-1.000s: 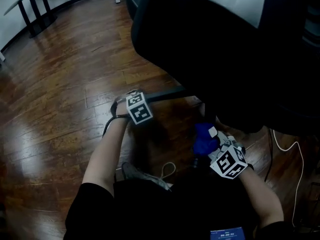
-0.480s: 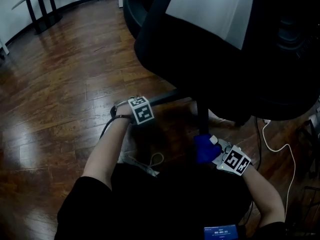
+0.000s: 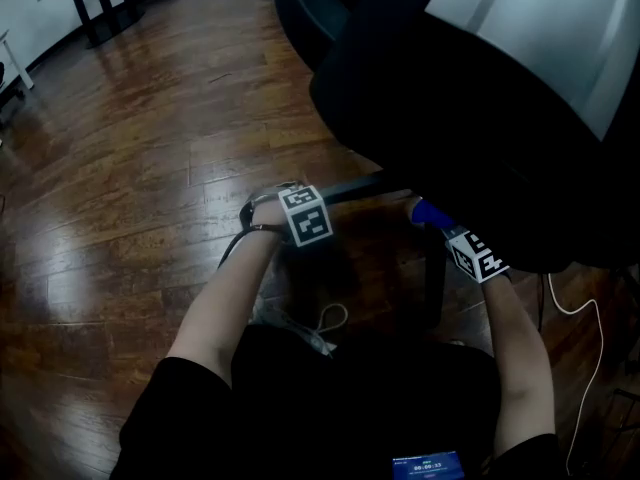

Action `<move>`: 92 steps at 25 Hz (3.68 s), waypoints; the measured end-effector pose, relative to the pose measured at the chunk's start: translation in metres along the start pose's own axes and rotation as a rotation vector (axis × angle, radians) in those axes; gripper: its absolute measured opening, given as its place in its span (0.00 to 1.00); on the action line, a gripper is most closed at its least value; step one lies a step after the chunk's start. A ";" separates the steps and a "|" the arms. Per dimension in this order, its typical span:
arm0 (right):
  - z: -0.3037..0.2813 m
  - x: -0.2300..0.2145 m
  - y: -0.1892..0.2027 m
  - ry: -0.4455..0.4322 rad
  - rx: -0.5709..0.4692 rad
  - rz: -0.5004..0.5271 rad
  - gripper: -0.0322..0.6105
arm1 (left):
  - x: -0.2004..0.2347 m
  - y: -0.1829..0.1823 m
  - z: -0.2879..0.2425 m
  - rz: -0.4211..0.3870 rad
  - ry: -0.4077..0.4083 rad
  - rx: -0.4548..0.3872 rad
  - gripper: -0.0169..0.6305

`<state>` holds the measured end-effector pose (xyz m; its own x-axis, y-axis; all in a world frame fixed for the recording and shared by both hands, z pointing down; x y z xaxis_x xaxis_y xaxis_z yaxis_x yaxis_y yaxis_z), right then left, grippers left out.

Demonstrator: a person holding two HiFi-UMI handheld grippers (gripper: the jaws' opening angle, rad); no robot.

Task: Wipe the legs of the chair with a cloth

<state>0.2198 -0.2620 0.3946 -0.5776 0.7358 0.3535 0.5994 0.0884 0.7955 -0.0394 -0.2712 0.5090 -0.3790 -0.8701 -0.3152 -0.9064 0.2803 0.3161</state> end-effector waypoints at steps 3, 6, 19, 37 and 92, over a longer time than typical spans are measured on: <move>-0.005 -0.001 -0.010 0.031 0.019 0.036 0.18 | 0.001 0.000 -0.003 -0.003 0.000 0.017 0.15; 0.005 0.015 0.007 -0.030 0.032 0.046 0.17 | 0.002 0.000 -0.004 0.001 -0.002 0.017 0.14; 0.108 0.142 0.066 -0.480 0.210 0.161 0.17 | 0.000 0.002 -0.004 0.032 0.001 0.007 0.13; -0.011 0.002 -0.009 0.050 0.058 -0.095 0.17 | 0.001 0.000 -0.004 0.029 -0.011 0.019 0.13; 0.034 0.053 0.024 -0.252 0.116 -0.018 0.17 | 0.001 0.001 -0.006 0.046 -0.029 0.036 0.13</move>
<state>0.2224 -0.1980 0.4162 -0.4417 0.8757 0.1949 0.6581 0.1687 0.7338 -0.0393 -0.2741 0.5141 -0.4248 -0.8439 -0.3276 -0.8940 0.3340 0.2988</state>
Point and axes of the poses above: the fingertips, and each gripper's own axes: z backward along the fingers, x to its left, y out of its underside, the point moved 6 cm from there along z, backward along the fingers, and after that the axes turned 3 degrees about y, right-handed, at the moved point
